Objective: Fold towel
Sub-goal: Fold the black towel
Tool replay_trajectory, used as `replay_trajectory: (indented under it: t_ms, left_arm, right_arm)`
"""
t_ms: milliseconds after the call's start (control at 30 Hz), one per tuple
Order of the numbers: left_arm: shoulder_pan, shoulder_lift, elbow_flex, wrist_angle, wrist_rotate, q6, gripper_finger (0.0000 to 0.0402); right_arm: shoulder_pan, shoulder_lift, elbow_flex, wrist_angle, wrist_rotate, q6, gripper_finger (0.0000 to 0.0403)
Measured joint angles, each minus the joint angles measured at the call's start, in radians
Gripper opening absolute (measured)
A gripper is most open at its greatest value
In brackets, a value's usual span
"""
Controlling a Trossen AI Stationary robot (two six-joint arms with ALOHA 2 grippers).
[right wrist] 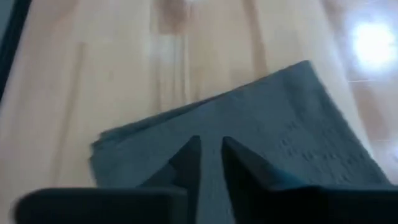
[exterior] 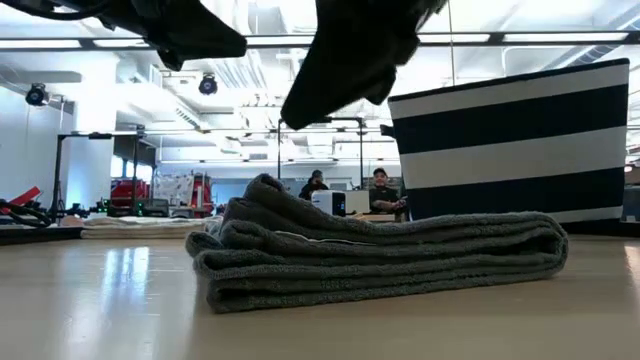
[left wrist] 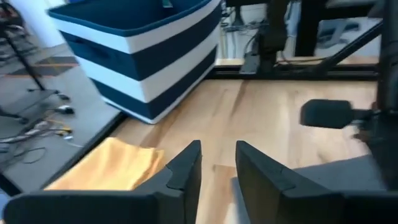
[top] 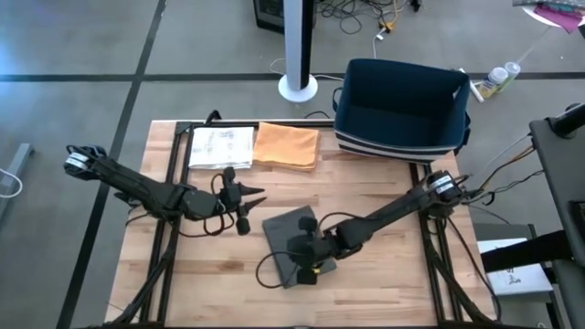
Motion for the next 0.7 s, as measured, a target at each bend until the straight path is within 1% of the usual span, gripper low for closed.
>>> replay_trajectory:
  t_ms: [67,167,267,367,533,700]
  left_arm:
    - [0.000,-0.004,0.014,-0.020,-0.016,-0.004,0.0079]
    - [0.000,-0.008,0.025,-0.043,-0.016,-0.010,0.0072]
    - [0.000,-0.011,0.032,-0.040,-0.016,-0.010,0.0062]
    - [0.000,-0.013,0.031,-0.043,-0.018,-0.004,0.0052]
    - [0.000,-0.014,0.030,-0.045,-0.030,0.000,0.0038]
    - [0.000,-0.012,0.030,-0.045,-0.029,0.008,0.0037]
  right_arm:
    - [-0.019,-0.003,0.025,-0.072,-0.073,-0.029,0.0008]
    - [-0.052,0.003,0.028,-0.097,-0.154,-0.060,0.0011]
    - [-0.082,0.009,0.023,-0.099,-0.213,-0.146,0.0009]
    - [-0.100,0.014,0.025,-0.087,-0.228,-0.240,0.0002]
    - [-0.109,0.060,0.018,-0.081,-0.232,-0.246,0.0001]
    - [-0.112,0.146,0.017,-0.013,-0.232,-0.311,0.0001]
